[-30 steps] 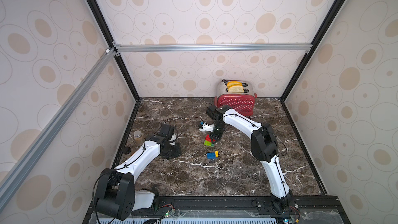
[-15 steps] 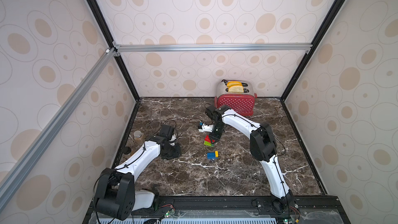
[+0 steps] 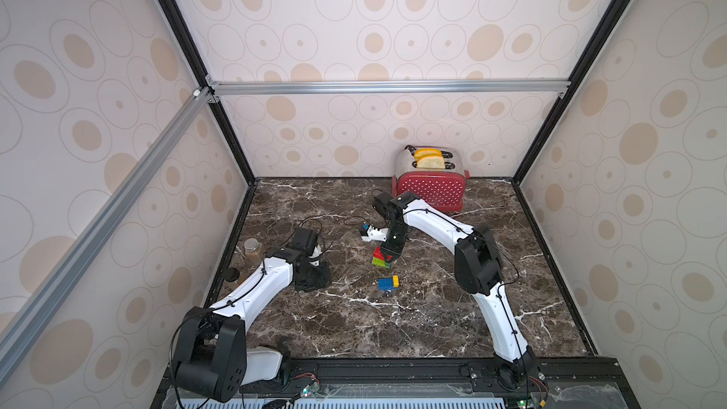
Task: Assemble the number 5 with lego
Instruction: Assemble the lego brick with the lego brick.
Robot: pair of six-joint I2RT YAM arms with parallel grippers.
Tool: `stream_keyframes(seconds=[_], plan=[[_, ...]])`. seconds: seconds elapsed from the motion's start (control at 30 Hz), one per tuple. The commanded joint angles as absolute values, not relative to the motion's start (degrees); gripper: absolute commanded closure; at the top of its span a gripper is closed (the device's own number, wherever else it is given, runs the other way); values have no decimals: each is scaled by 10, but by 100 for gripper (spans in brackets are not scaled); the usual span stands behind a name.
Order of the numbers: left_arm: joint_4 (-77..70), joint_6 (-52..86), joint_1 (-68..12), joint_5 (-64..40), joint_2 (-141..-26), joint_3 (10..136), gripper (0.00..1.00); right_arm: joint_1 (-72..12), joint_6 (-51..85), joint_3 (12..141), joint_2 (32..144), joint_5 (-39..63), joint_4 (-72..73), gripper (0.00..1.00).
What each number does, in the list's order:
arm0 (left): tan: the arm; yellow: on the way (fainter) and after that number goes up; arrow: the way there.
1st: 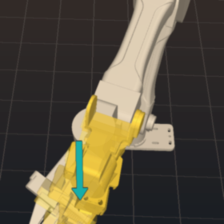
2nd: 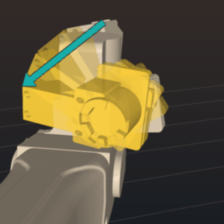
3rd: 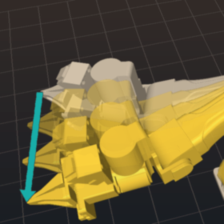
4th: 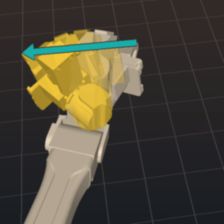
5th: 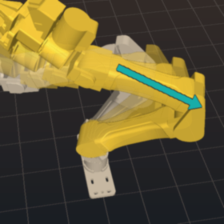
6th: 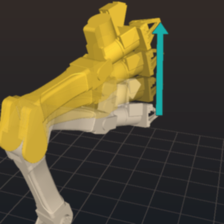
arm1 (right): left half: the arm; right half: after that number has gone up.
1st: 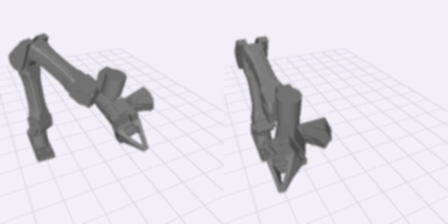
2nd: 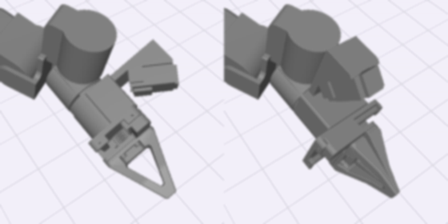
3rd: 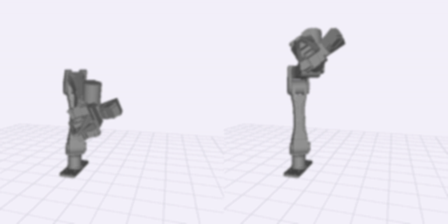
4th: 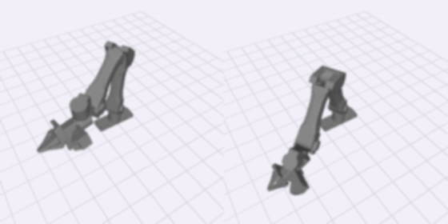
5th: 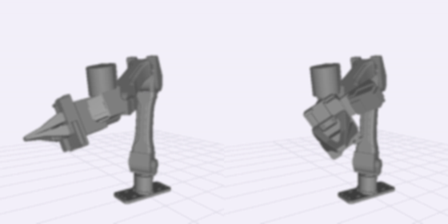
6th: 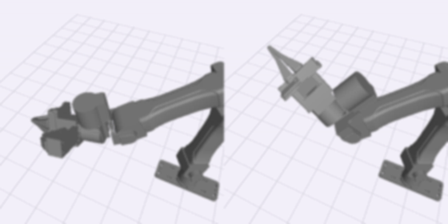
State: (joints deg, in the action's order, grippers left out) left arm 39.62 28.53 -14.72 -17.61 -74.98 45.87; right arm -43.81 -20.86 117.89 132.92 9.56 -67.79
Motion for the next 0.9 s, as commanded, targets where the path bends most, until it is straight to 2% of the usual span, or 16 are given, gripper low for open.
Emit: stream_keyframes(seconds=[0.0, 0.87], plan=[[404, 271, -144, -174, -750, 458, 67, -446, -214, 1176, 1359, 59, -702, 67], [400, 273, -144, -174, -751, 456, 67, -457, -206, 1203, 1404, 39, -708, 66]])
